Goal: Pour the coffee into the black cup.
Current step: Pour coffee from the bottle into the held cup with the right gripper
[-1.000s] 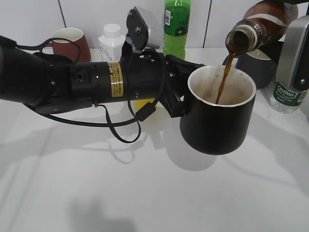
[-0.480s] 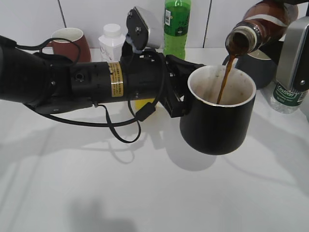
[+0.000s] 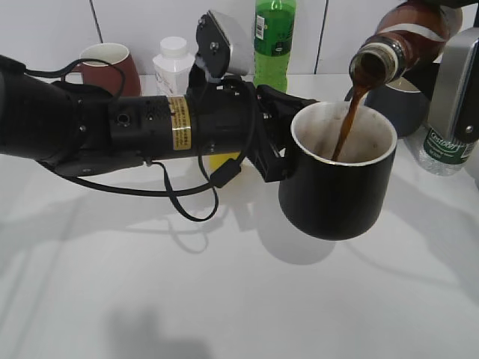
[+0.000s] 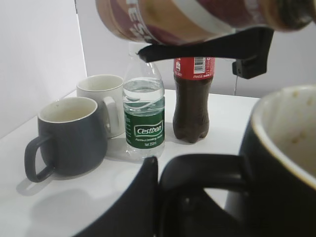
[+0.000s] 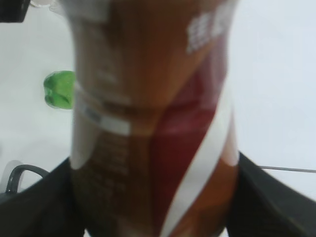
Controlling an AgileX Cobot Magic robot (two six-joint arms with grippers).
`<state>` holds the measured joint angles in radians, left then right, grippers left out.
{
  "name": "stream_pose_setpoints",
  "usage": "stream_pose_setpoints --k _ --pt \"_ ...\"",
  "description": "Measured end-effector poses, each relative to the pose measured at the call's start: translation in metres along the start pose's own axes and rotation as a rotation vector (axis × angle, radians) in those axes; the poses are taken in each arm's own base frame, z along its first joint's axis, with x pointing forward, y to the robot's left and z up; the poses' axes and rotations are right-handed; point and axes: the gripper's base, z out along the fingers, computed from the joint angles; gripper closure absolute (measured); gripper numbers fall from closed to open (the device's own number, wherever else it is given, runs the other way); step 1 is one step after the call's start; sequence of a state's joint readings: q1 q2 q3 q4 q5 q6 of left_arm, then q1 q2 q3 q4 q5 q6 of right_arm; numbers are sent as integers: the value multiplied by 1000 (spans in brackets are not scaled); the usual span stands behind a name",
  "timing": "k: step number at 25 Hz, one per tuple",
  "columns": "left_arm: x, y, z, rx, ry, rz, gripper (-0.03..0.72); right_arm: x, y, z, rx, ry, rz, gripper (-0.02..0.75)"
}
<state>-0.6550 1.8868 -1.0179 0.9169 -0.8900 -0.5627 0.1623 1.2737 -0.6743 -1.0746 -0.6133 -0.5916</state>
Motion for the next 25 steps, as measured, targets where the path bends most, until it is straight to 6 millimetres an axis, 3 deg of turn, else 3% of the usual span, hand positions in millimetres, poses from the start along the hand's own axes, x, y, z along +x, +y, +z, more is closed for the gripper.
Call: stream_pose_setpoints --k 25 --pt "2 -3 0 31 20 30 651 0 0 0 0 0 -20 203"
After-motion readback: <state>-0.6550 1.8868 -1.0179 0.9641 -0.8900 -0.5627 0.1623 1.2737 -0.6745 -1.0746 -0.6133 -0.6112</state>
